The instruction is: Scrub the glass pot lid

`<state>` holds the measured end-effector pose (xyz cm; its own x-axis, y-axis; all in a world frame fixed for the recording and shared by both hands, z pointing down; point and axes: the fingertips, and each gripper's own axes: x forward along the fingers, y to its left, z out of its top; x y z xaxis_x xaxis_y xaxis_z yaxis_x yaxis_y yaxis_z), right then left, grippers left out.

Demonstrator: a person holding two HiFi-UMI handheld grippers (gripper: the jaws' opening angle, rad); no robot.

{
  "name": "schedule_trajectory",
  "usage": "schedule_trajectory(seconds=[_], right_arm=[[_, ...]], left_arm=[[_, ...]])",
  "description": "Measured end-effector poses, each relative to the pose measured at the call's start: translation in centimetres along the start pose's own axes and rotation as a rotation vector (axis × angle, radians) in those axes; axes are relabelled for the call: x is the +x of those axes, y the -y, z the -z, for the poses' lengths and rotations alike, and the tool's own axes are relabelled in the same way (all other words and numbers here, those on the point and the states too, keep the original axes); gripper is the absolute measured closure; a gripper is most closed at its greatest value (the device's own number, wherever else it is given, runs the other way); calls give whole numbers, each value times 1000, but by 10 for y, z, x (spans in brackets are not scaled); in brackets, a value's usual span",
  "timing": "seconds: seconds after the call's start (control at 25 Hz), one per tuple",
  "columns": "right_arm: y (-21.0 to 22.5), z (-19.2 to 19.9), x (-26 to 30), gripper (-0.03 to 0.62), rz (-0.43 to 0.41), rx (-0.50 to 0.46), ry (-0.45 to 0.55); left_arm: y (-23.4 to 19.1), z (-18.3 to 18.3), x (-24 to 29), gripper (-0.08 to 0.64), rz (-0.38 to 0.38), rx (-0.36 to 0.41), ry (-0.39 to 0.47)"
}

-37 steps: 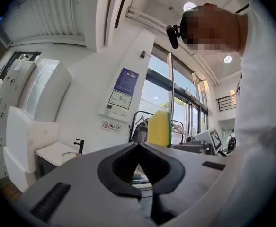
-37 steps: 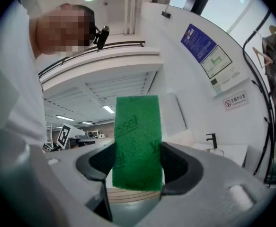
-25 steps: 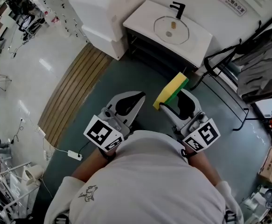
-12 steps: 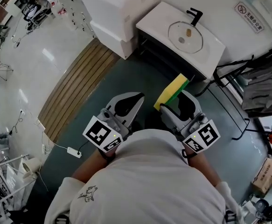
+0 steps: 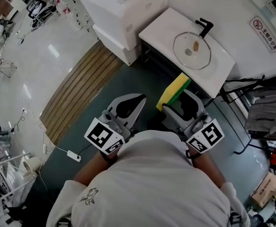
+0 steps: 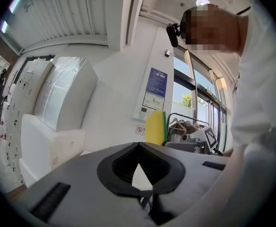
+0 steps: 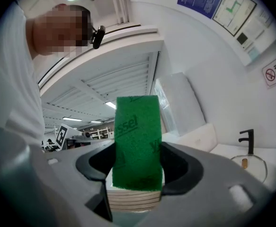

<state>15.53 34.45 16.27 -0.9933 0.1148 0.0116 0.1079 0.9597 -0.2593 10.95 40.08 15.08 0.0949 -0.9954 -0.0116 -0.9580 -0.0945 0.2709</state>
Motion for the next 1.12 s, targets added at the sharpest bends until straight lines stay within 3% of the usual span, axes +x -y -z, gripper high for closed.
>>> schedule_trajectory(seconds=[0.24, 0.48, 0.88, 1.12], right_arm=[[91, -18, 0, 304, 21, 8, -2], [165, -33, -28, 304, 93, 15, -1], [237, -40, -56, 302, 228, 38, 11], [281, -49, -52, 302, 366, 47, 28]], left_arm=[[-23, -3, 93, 561, 16, -5, -17], [-21, -1, 173, 561, 73, -19, -40], [-20, 6, 266, 561, 204, -32, -87], [-41, 2, 318, 561, 332, -54, -112]])
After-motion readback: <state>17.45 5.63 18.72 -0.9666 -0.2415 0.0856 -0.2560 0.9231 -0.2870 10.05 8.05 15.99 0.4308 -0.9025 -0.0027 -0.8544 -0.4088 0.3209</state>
